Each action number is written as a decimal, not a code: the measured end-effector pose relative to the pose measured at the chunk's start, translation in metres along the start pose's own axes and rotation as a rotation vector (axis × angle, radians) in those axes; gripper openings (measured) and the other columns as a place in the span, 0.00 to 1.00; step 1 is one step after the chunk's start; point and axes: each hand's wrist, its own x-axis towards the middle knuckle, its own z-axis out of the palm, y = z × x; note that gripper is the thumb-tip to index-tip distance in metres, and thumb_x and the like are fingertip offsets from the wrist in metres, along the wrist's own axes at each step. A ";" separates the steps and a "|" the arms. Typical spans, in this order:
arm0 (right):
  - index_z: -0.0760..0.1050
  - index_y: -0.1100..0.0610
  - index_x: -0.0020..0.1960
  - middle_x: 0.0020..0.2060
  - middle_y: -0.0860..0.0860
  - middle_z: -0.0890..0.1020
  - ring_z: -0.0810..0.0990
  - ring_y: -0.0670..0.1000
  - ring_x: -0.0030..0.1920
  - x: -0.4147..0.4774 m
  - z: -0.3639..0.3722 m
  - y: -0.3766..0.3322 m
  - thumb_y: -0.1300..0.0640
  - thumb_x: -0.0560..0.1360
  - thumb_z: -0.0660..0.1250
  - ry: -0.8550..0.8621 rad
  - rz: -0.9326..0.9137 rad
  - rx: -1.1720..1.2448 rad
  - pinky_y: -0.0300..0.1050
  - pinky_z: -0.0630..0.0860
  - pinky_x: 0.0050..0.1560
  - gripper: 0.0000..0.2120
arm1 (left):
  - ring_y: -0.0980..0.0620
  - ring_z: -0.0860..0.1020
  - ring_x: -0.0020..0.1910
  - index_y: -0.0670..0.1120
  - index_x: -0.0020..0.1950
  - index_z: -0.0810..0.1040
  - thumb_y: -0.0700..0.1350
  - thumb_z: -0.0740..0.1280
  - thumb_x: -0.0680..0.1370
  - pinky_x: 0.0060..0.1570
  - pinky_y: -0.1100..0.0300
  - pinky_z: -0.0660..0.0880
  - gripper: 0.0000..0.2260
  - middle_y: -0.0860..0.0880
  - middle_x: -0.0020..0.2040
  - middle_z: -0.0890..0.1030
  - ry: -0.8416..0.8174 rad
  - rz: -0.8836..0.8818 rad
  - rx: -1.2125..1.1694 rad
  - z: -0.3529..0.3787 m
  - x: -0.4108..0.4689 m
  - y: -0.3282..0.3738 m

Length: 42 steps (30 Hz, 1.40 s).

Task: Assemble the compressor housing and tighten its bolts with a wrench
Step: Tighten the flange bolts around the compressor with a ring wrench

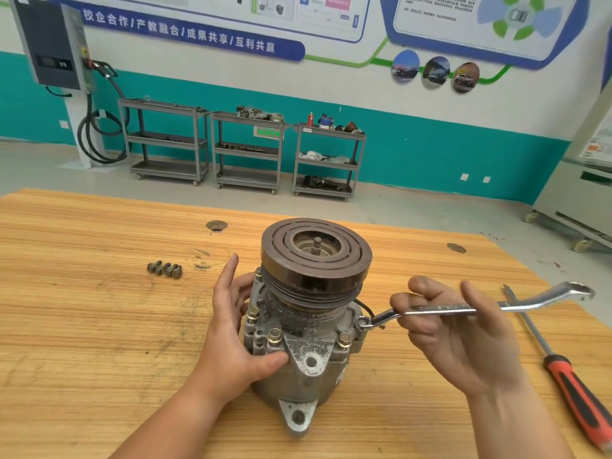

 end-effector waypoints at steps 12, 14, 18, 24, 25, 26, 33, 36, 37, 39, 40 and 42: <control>0.71 0.54 0.32 0.23 0.48 0.73 0.56 0.41 0.19 0.019 -0.002 0.001 0.36 0.67 0.70 0.185 -0.196 -0.121 0.30 0.61 0.16 0.21 | 0.58 0.72 0.65 0.62 0.75 0.49 0.75 0.73 0.52 0.60 0.70 0.70 0.57 0.53 0.66 0.71 -0.002 -0.009 -0.004 -0.001 0.000 0.002; 0.70 0.53 0.30 0.20 0.46 0.71 0.55 0.41 0.18 0.034 -0.007 -0.002 0.33 0.70 0.61 0.162 -0.110 -0.090 0.30 0.58 0.15 0.25 | 0.57 0.73 0.65 0.60 0.75 0.50 0.75 0.73 0.52 0.59 0.70 0.70 0.58 0.51 0.66 0.70 -0.003 -0.009 -0.010 0.000 0.000 0.003; 0.68 0.53 0.27 0.17 0.46 0.68 0.54 0.41 0.17 0.061 -0.023 -0.002 0.33 0.72 0.54 0.131 0.078 -0.053 0.30 0.53 0.14 0.27 | 0.58 0.72 0.65 0.58 0.75 0.50 0.75 0.72 0.51 0.59 0.70 0.70 0.59 0.51 0.66 0.70 -0.003 -0.009 -0.012 0.000 0.000 0.003; 0.63 0.57 0.34 0.24 0.53 0.65 0.61 0.46 0.20 0.076 -0.036 0.011 0.42 0.78 0.58 -0.134 0.267 0.224 0.33 0.54 0.19 0.22 | 0.57 0.72 0.66 0.62 0.74 0.49 0.76 0.72 0.51 0.61 0.67 0.70 0.58 0.53 0.66 0.70 -0.006 -0.010 -0.011 0.000 0.001 0.002; 0.62 0.57 0.34 0.25 0.53 0.65 0.61 0.46 0.20 0.076 -0.036 0.012 0.43 0.78 0.58 -0.152 0.273 0.230 0.34 0.54 0.20 0.21 | 0.57 0.72 0.66 0.63 0.74 0.49 0.76 0.72 0.51 0.61 0.67 0.70 0.58 0.52 0.66 0.70 -0.007 -0.010 -0.011 0.000 0.001 0.002; 0.61 0.57 0.35 0.25 0.53 0.65 0.62 0.46 0.21 0.077 -0.035 0.013 0.43 0.78 0.58 -0.163 0.279 0.225 0.34 0.55 0.20 0.21 | 0.57 0.72 0.66 0.63 0.74 0.49 0.76 0.72 0.51 0.61 0.67 0.70 0.57 0.52 0.66 0.70 -0.005 -0.010 -0.009 0.000 0.000 0.002; 0.62 0.55 0.31 0.22 0.49 0.63 0.56 0.43 0.18 0.069 -0.028 0.009 0.35 0.73 0.59 -0.019 0.288 0.092 0.31 0.53 0.16 0.25 | 0.57 0.72 0.65 0.63 0.74 0.50 0.76 0.72 0.52 0.60 0.68 0.71 0.56 0.52 0.66 0.71 0.001 0.000 0.003 0.000 0.001 0.002; 0.65 0.54 0.27 0.18 0.45 0.66 0.54 0.41 0.17 0.054 -0.019 0.011 0.32 0.70 0.55 0.167 0.138 -0.036 0.30 0.55 0.14 0.27 | 0.57 0.72 0.65 0.64 0.74 0.50 0.76 0.72 0.52 0.60 0.69 0.71 0.56 0.52 0.66 0.70 0.000 -0.005 -0.006 0.000 0.000 0.003; 0.65 0.54 0.27 0.19 0.45 0.67 0.54 0.41 0.18 0.047 -0.013 0.013 0.31 0.70 0.55 0.231 0.071 -0.061 0.30 0.55 0.13 0.28 | 0.57 0.72 0.65 0.64 0.74 0.50 0.75 0.73 0.52 0.60 0.69 0.71 0.56 0.52 0.66 0.70 0.000 -0.006 -0.007 0.000 0.000 0.003; 0.65 0.53 0.26 0.20 0.46 0.66 0.55 0.41 0.17 0.032 -0.002 0.019 0.32 0.71 0.53 0.365 -0.072 -0.120 0.30 0.56 0.14 0.28 | 0.58 0.72 0.65 0.64 0.74 0.50 0.75 0.73 0.52 0.59 0.69 0.71 0.56 0.53 0.66 0.70 -0.001 -0.006 -0.007 0.000 0.000 0.002; 0.65 0.54 0.26 0.20 0.47 0.65 0.56 0.42 0.17 0.025 0.005 0.023 0.32 0.71 0.53 0.427 -0.143 -0.151 0.31 0.56 0.15 0.27 | 0.58 0.72 0.66 0.64 0.74 0.50 0.75 0.73 0.52 0.60 0.69 0.71 0.56 0.54 0.66 0.70 -0.002 -0.007 -0.007 -0.001 -0.001 0.002; 0.65 0.54 0.26 0.22 0.49 0.65 0.58 0.43 0.17 0.013 0.020 0.033 0.34 0.70 0.52 0.533 -0.275 -0.200 0.32 0.57 0.17 0.26 | 0.58 0.72 0.66 0.67 0.73 0.50 0.75 0.73 0.52 0.61 0.64 0.70 0.55 0.54 0.66 0.70 -0.003 -0.009 -0.008 -0.001 -0.001 0.002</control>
